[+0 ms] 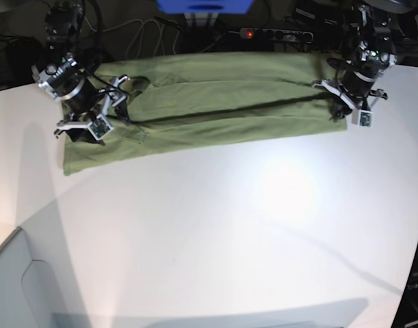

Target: Fold the T-shirt properly

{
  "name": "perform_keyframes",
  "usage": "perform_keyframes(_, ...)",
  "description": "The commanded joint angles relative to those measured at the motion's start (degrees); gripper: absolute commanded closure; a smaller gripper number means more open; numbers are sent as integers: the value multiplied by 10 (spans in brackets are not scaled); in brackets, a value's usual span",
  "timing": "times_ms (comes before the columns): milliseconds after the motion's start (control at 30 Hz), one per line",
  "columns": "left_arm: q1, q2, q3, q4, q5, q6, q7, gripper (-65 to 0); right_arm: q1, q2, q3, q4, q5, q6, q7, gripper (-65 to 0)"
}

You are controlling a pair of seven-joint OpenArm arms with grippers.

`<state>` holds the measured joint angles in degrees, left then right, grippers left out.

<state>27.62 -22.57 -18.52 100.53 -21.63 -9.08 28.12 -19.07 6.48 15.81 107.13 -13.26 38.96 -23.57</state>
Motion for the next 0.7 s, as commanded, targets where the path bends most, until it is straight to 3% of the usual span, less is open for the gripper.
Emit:
perform_keyframes(0,2,-7,-2,11,1,1,-11,0,2,4,1,9,6,10,13,-396)
perform_keyframes(667,19,-4,0,54,2,0,-10,0,6,4,1,9,6,10,13,-396)
